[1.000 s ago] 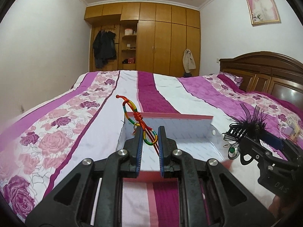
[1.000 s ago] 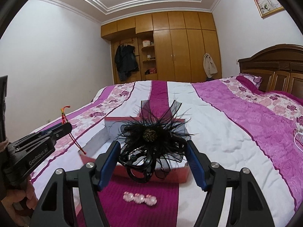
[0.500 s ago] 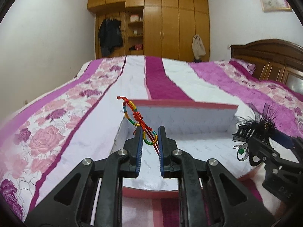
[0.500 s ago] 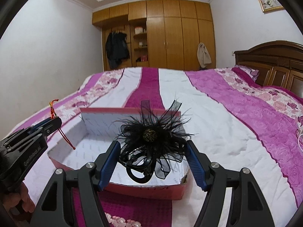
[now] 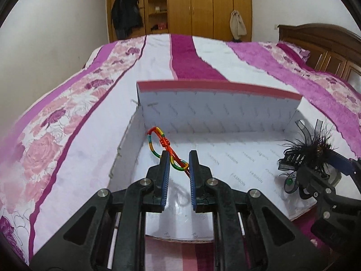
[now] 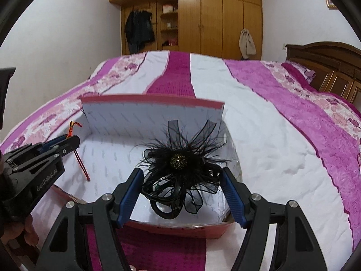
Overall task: Organize jewelry
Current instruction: 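Carry both held items into the pink shoebox and open both tools, then withdraw both tools from the shoebox back toward the remaining jewelry, then grasp the green jade bracelet with the left tool while the right tool grasps the rainbow bracelet, then carry both bracelets into the pink shoebox and open both tools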
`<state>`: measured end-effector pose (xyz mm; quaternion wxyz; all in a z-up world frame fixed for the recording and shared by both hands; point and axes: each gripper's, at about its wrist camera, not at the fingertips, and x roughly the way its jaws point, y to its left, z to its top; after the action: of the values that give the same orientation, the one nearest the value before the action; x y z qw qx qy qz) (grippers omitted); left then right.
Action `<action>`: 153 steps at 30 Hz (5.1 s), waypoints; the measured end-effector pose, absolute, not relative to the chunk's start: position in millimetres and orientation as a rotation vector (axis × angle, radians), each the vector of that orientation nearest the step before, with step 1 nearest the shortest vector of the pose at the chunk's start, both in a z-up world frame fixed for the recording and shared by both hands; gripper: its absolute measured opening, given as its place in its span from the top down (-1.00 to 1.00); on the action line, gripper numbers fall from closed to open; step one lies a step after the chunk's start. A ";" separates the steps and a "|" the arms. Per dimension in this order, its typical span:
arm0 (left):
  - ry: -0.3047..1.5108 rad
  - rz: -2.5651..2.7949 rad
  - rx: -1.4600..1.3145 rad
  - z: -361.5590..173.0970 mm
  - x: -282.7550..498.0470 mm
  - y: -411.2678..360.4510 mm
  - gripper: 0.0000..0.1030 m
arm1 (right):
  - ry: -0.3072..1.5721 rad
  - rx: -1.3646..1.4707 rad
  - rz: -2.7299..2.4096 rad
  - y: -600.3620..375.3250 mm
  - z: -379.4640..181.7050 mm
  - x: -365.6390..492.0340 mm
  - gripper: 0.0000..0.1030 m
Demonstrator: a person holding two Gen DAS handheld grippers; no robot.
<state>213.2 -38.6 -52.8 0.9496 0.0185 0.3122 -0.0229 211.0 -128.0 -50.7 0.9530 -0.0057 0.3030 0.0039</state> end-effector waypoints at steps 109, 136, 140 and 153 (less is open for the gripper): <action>0.935 -0.100 0.029 -92.7 63.6 29.9 0.52 | 0.914 -0.021 0.181 -127.2 -99.6 11.6 0.34; 0.755 -0.195 -0.005 -53.0 39.8 23.8 1.00 | 0.822 0.055 0.180 -142.8 -74.8 8.5 0.87; 0.710 -0.211 -0.004 -42.2 35.8 21.0 1.00 | 0.784 0.065 0.182 -144.2 -67.0 8.1 0.87; 0.537 -0.240 -0.013 -10.0 20.9 13.9 1.00 | 0.641 0.082 0.186 -145.3 -41.2 6.9 0.87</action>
<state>20.9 13.9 -10.0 0.9570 -0.0062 0.2646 -0.1184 6.9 -145.3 -41.2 0.9440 0.0400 0.3145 0.0912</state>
